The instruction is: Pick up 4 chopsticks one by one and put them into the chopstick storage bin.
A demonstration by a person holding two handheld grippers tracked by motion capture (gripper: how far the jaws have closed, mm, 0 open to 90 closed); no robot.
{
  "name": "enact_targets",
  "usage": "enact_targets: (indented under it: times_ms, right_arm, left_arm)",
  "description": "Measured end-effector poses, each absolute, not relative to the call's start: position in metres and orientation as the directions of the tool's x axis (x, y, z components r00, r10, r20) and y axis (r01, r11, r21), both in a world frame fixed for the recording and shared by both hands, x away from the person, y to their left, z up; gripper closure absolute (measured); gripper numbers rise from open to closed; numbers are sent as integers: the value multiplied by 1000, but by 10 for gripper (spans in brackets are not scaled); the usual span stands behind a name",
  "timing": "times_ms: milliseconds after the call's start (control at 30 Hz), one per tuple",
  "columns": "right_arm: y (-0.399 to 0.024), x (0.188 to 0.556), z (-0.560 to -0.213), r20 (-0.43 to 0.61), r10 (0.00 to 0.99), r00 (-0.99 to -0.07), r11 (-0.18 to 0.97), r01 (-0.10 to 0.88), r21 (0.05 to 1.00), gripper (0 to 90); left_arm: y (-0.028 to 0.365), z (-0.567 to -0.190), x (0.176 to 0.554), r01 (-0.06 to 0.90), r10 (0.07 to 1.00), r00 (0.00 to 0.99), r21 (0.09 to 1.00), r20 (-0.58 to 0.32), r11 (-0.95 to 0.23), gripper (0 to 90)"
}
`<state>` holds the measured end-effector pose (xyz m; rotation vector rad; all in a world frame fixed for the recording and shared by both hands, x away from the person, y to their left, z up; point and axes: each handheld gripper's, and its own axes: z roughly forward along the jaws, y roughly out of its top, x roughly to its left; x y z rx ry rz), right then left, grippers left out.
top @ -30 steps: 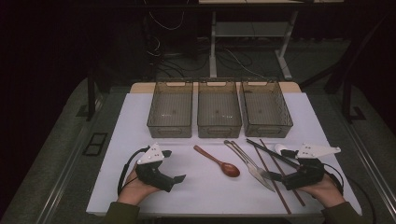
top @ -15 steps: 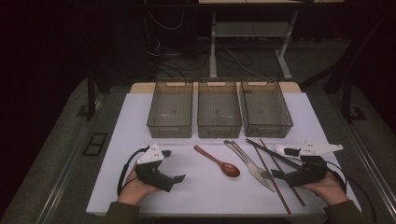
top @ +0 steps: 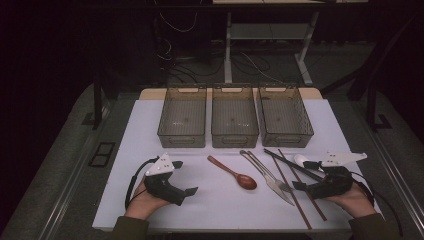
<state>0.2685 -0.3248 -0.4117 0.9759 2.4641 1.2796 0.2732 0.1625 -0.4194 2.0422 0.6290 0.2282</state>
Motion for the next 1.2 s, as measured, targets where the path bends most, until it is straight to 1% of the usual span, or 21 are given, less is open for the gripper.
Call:
enact_targets:
  times_ms: [267,367,467,500,533,767,800,933,1200]
  right_arm:
    - [-333,272,-413,120,645,-755,416,478,774,239]
    - [-335,273,-414,105,656,-748,426,481,766,255]
    - [-339,275,-416,93,666,-740,435,487,757,305]
    - [-339,275,-416,93,666,-740,435,487,757,305]
    - [-342,276,-416,97,666,-739,437,493,752,334]
    - [-351,281,-417,91,681,-727,436,502,747,446]
    - [-353,282,-417,89,680,-728,438,500,747,474]
    - [-358,285,-418,103,685,-721,434,518,737,541]
    - [-365,292,-422,92,686,-722,456,525,719,638]
  left_arm:
    - [163,-420,274,344,520,849,843,-91,-413,0]
    - [163,-420,274,344,521,849,844,-92,-412,0]
    - [163,-420,274,345,520,849,843,-92,-413,0]
    - [163,-420,274,345,520,849,843,-92,-413,0]
    - [163,-420,274,345,520,849,843,-93,-413,0]
    - [164,-421,274,348,522,848,842,-95,-413,0]
    - [164,-421,274,347,521,849,840,-93,-416,0]
    - [164,-421,274,348,521,848,842,-96,-412,0]
    - [163,-421,275,348,519,849,841,-95,-415,0]
